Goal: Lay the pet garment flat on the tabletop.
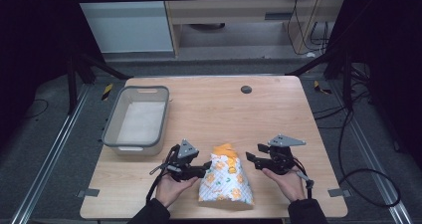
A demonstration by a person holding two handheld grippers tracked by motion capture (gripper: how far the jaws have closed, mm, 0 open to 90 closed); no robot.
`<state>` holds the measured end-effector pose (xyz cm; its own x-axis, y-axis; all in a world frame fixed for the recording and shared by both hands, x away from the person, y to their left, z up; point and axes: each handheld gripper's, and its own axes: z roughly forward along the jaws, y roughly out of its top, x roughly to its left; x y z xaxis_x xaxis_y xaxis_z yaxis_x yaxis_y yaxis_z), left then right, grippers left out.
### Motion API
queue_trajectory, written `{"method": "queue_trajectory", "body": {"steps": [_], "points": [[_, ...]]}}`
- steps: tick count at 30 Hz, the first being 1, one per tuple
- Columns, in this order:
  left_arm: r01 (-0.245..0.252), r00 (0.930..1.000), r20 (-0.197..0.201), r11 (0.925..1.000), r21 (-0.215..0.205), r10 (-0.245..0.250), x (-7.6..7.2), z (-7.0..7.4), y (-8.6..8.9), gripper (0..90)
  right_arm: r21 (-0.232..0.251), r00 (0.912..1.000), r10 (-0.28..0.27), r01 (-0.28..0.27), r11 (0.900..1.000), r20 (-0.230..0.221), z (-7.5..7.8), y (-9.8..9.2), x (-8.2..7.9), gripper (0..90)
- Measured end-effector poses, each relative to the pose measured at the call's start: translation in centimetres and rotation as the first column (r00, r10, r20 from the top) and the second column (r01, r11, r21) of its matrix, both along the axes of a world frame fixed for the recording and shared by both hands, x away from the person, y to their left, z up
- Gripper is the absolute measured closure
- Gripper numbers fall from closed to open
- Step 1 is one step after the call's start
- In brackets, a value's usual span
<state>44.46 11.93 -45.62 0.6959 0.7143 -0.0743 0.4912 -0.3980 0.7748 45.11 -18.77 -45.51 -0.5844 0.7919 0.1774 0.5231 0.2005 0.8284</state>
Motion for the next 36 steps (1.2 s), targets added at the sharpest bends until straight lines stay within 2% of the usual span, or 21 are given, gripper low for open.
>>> {"method": "queue_trajectory", "body": {"steps": [6, 8, 12, 20, 25, 29, 32, 33, 34, 36], "points": [[0.021, 0.9993, -0.032, 0.9996, 0.022, -0.020, 0.2, -0.9, -0.5, 40.0, -0.009, 0.9987, 0.047, -0.047, 0.999, -0.021, -0.7, 1.2, -0.1, 39.7], [0.032, 0.9983, -0.050, 0.9993, 0.020, -0.031, 0.2, -1.4, -0.7, 42.1, -0.008, 0.9969, 0.065, -0.066, 0.998, -0.043, -1.1, 1.8, -0.1, 39.8], [0.049, 0.9974, -0.054, 0.9985, 0.023, -0.047, 0.3, -1.8, -0.8, 45.3, -0.012, 0.9948, 0.082, -0.082, 0.997, -0.061, -1.5, 2.3, -0.1, 40.4], [0.078, 0.9926, -0.095, 0.9967, 0.020, -0.076, 0.3, -2.4, -1.0, 59.0, -0.003, 0.9880, 0.122, -0.123, 0.992, -0.095, -2.3, 3.1, -0.1, 44.7], [0.088, 0.9880, -0.129, 0.9959, 0.023, -0.084, 0.4, -2.6, -1.2, 68.5, 0.010, 0.9858, 0.122, -0.121, 0.993, -0.116, -2.8, 3.3, 0.0, 46.5], [0.096, 0.9858, -0.142, 0.9948, 0.036, -0.090, 0.4, -2.8, -1.3, 74.0, 0.002, 0.9837, 0.121, -0.122, 0.993, -0.132, -3.2, 3.5, 0.1, 51.5], [0.090, 0.9858, -0.146, 0.9952, 0.040, -0.083, 0.4, -2.9, -1.4, 79.3, 0.000, 0.9795, 0.137, -0.138, 0.990, -0.148, -3.6, 3.8, 0.3, 60.2], [0.090, 0.9858, -0.146, 0.9952, 0.040, -0.083, 0.4, -2.9, -1.4, 80.5, 0.000, 0.9795, 0.137, -0.138, 0.990, -0.148, -3.6, 3.8, 0.3, 60.2], [0.090, 0.9860, -0.145, 0.9948, 0.048, -0.083, 0.4, -3.0, -1.4, 82.0, 0.003, 0.9776, 0.147, -0.148, 0.989, -0.150, -3.6, 3.9, 0.3, 65.3], [0.093, 0.9849, -0.151, 0.9944, 0.049, -0.085, 0.5, -3.1, -1.4, 82.8, 0.003, 0.9766, 0.153, -0.154, 0.988, -0.151, -3.6, 4.0, 0.3, 67.8]]}}
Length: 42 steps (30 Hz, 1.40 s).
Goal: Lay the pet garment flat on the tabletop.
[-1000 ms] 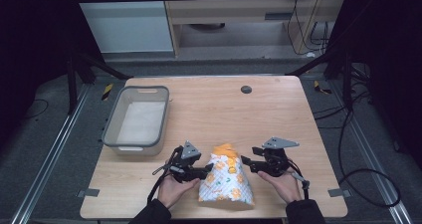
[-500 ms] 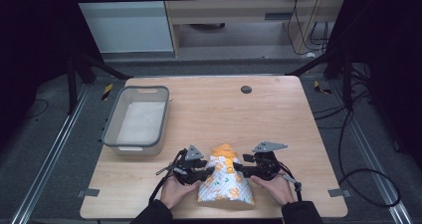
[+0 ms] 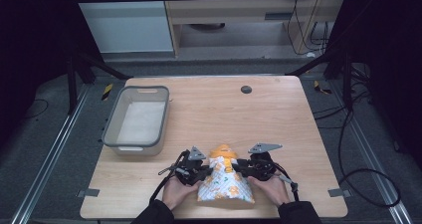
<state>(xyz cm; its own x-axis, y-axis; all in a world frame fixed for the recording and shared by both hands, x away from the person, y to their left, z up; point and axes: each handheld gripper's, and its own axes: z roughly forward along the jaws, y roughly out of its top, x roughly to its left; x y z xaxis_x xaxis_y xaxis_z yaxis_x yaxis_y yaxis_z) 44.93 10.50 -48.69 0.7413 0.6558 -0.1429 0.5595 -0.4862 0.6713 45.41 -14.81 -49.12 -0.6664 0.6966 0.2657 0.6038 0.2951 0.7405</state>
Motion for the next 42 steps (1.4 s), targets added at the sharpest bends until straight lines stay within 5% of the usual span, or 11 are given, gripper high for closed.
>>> {"method": "queue_trajectory", "body": {"steps": [2, 9, 17, 31, 42], "points": [[0.002, 1.0000, -0.002, 1.0000, 0.007, -0.002, 0.0, 0.0, 0.0, 85.1, -0.015, 0.9999, 0.005, -0.005, 1.000, -0.013, -0.1, 0.3, 0.0, 77.3], [0.002, 0.9999, 0.010, 1.0000, -0.006, -0.002, -0.1, 0.3, 0.2, 87.1, -0.030, 0.9998, 0.011, -0.012, 0.999, -0.013, 0.0, 0.2, 0.0, 88.3], [-0.002, 0.9998, 0.022, 0.9987, -0.051, 0.003, -0.3, 1.3, 1.0, 87.8, -0.008, 0.9999, 0.013, -0.013, 1.000, 0.009, 1.2, -0.6, -0.4, 89.3], [-0.006, 0.9947, 0.101, 0.9917, -0.129, 0.019, -1.6, 4.9, 2.2, 88.2, 0.078, 0.9937, 0.004, -0.013, 0.997, 0.112, 4.4, -2.0, -1.7, 89.6], [-0.022, 0.9786, 0.196, 0.9808, -0.193, 0.061, -1.5, 8.7, 2.5, 88.2, 0.128, 0.9758, -0.042, 0.014, 0.992, 0.214, 7.5, -2.0, -1.8, 89.6]]}}
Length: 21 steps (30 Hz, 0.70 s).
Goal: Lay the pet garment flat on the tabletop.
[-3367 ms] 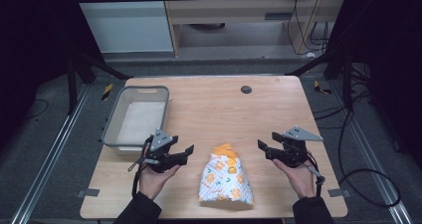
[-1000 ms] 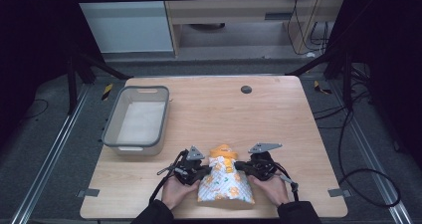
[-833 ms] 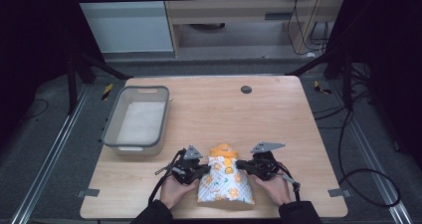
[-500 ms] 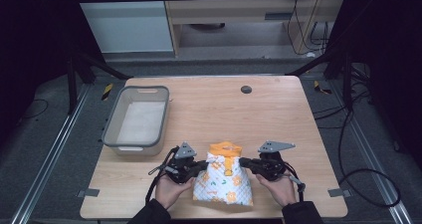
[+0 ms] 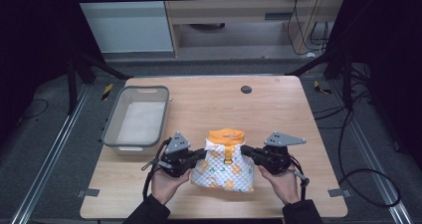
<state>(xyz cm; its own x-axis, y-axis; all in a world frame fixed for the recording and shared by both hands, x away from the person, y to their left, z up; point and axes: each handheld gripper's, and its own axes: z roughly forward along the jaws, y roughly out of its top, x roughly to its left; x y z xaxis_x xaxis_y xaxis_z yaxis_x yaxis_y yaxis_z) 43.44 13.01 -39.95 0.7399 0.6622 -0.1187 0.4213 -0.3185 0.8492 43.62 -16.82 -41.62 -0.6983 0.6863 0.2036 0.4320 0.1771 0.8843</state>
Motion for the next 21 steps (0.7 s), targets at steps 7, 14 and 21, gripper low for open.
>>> {"method": "queue_trajectory", "body": {"steps": [7, 14, 21], "points": [[-0.052, 0.9962, 0.071, 0.9987, -0.002, 0.052, 0.9, 1.8, -0.8, 88.2, 0.032, 0.9946, -0.072, 0.070, 0.997, 0.075, 1.8, 0.3, 1.1, 89.6], [-0.140, 0.9765, 0.164, 0.9901, -0.008, 0.140, 2.9, 3.1, -2.0, 88.1, 0.082, 0.9694, -0.201, 0.191, 0.978, 0.141, 2.6, 1.2, 3.1, 89.5], [-0.220, 0.9646, 0.148, 0.9755, -0.007, 0.218, 6.3, 2.4, -2.9, 87.0, 0.049, 0.9351, -0.314, 0.310, 0.949, 0.164, 1.9, 2.3, 5.9, 88.3]]}}
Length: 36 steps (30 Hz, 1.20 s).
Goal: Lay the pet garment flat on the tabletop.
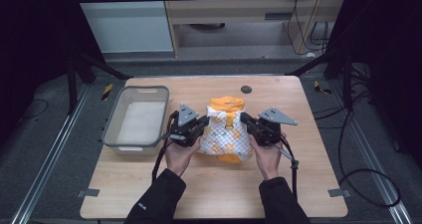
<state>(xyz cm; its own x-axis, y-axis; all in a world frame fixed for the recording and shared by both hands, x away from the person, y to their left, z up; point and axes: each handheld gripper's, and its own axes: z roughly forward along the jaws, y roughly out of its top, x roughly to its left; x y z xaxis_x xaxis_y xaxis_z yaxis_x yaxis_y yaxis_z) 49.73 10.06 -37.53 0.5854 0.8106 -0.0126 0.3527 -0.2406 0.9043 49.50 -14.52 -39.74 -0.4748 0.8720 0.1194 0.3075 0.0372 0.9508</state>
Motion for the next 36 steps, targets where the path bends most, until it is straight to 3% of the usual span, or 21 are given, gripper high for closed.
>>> {"method": "queue_trajectory", "body": {"steps": [1, 2, 3, 5, 7, 8, 9, 11, 17, 23, 29, 34, 36], "points": [[-0.032, 0.9994, -0.014, 0.9995, -0.006, 0.032, 1.4, -0.6, -0.3, 81.0, -0.029, 0.9991, -0.042, 0.042, 0.999, 0.004, -0.3, 0.2, 1.0, 83.9], [-0.032, 0.9994, -0.014, 0.9995, -0.006, 0.032, 1.4, -0.6, -0.3, 73.5, -0.029, 0.9991, -0.042, 0.042, 0.999, 0.004, -0.3, 0.2, 1.0, 83.9], [-0.059, 0.9981, -0.018, 0.9981, -0.016, 0.059, 2.1, -0.8, -0.2, 73.5, -0.044, 0.9982, -0.060, 0.060, 0.997, -0.004, -0.5, 0.2, 1.7, 80.4], [-0.096, 0.9948, -0.038, 0.9945, -0.041, 0.095, 2.6, -0.9, 0.3, 61.7, -0.067, 0.9940, -0.108, 0.107, 0.992, -0.013, -0.8, -0.2, 2.6, 73.9], [-0.106, 0.9938, -0.042, 0.9926, -0.060, 0.103, 2.6, -0.9, 1.2, 48.6, -0.086, 0.9942, -0.106, 0.104, 0.991, -0.019, -0.8, -1.0, 2.5, 68.4], [-0.106, 0.9940, -0.033, 0.9931, -0.049, 0.105, 2.4, -1.0, 1.6, 48.6, -0.086, 0.9942, -0.106, 0.104, 0.991, -0.019, -0.8, -1.0, 2.5, 68.4], [-0.105, 0.9940, -0.034, 0.9939, -0.034, 0.104, 2.0, -1.1, 2.6, 42.4, -0.109, 0.9967, -0.079, 0.076, 0.991, -0.019, -0.7, -1.7, 1.8, 64.6], [-0.100, 0.9943, -0.038, 0.9947, -0.022, 0.100, 1.7, -1.2, 3.1, 40.9, -0.109, 0.9973, -0.069, 0.067, 0.992, -0.023, -0.7, -1.9, 1.5, 63.2], [-0.078, 0.9957, -0.050, 0.9969, 0.015, 0.078, -0.7, -2.4, 5.8, 35.2, -0.102, 0.9987, -0.004, -0.001, 0.995, -0.051, -0.7, -4.0, -1.4, 53.5], [-0.043, 0.9977, -0.049, 0.9967, 0.069, 0.046, -3.1, -3.9, 6.8, 33.8, -0.112, 0.9939, 0.044, -0.055, 0.992, -0.101, -1.8, -5.7, -4.4, 49.5], [-0.013, 0.9982, -0.056, 0.9954, 0.095, 0.019, -4.7, -5.6, 6.9, 33.7, -0.118, 0.9884, 0.073, -0.089, 0.989, -0.134, -3.5, -6.1, -5.4, 46.7], [0.004, 0.9955, -0.095, 0.9953, 0.096, 0.006, -4.5, -7.4, 6.7, 32.3, -0.128, 0.9806, 0.073, -0.097, 0.987, -0.182, -5.3, -6.4, -5.6, 44.1], [0.010, 0.9947, -0.102, 0.9932, 0.116, 0.002, -4.4, -7.8, 6.4, 32.3, -0.132, 0.9773, 0.075, -0.103, 0.986, -0.198, -5.8, -6.4, -5.5, 43.7]]}}
